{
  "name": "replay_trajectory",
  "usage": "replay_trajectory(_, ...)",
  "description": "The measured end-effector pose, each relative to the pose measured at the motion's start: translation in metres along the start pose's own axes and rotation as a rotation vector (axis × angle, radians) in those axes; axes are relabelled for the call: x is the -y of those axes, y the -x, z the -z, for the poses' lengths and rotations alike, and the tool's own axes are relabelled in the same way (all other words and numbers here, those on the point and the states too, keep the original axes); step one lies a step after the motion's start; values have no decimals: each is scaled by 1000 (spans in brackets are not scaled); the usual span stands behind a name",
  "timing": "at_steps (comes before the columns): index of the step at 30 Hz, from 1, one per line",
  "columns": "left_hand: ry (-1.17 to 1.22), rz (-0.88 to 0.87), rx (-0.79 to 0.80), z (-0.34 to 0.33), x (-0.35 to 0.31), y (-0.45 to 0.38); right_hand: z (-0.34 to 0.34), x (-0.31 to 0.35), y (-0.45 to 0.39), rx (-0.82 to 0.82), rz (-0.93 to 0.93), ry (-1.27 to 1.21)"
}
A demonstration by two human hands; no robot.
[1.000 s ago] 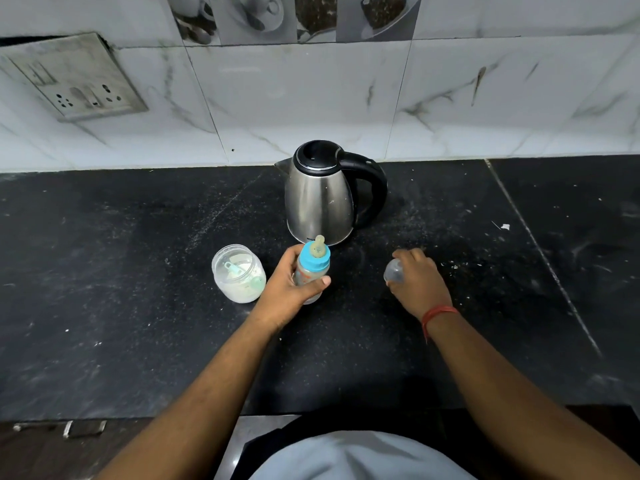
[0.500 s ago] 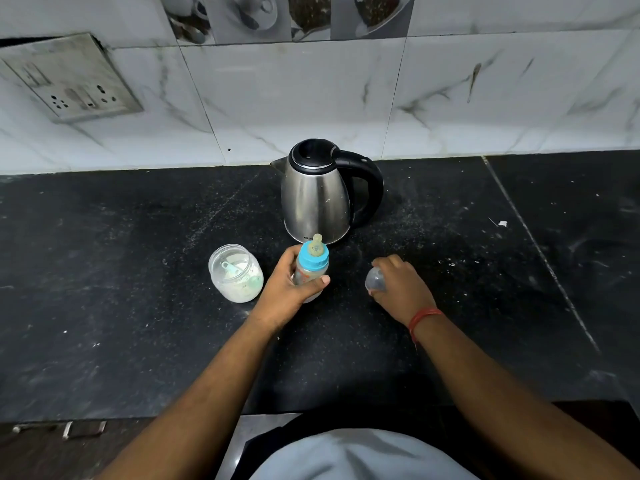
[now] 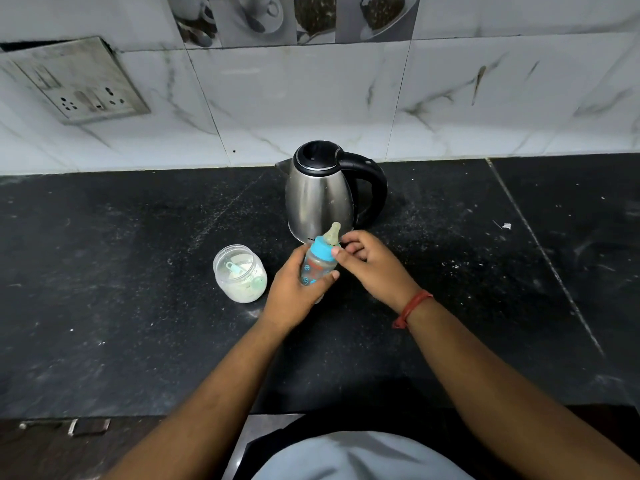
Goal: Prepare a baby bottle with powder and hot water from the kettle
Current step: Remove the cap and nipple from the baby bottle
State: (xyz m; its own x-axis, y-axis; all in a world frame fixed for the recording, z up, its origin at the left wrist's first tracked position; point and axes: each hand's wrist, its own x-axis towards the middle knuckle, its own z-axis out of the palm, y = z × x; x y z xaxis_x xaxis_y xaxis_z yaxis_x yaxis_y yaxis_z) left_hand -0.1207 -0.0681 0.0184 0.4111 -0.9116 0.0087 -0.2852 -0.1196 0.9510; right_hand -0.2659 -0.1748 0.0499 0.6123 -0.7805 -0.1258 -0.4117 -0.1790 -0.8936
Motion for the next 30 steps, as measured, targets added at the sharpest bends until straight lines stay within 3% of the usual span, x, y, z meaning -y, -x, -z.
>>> replay_trajectory(5, -341, -160, -65, -6, -16, 4, -19, 13, 3, -110, -49, -161)
replay_trajectory(8, -427, -196, -106, -10, -23, 7, -21, 21, 5, -181, -63, -235)
replay_trajectory(11, -387, -169, -118, -13, -27, 6, -25, 27, 5, -263, -58, -296)
replay_trajectory(16, -130, -79, -11, -10, -35, 4, -26, 28, 4, -291, -39, -434)
replay_trajectory(20, 149, 33, 163, -1, -39, 2, -19, 31, 3, -200, 66, -447)
replay_trajectory(24, 473, 101, 313, 8, -39, 1, 2, 35, -2, 87, 161, -444)
replay_trajectory(27, 455, 97, 272, 10, -37, -3, 13, 38, -8, 194, 192, -372)
replay_trajectory(30, 280, 62, 160, 12, -32, -7, 20, 36, -9, 199, 180, -327)
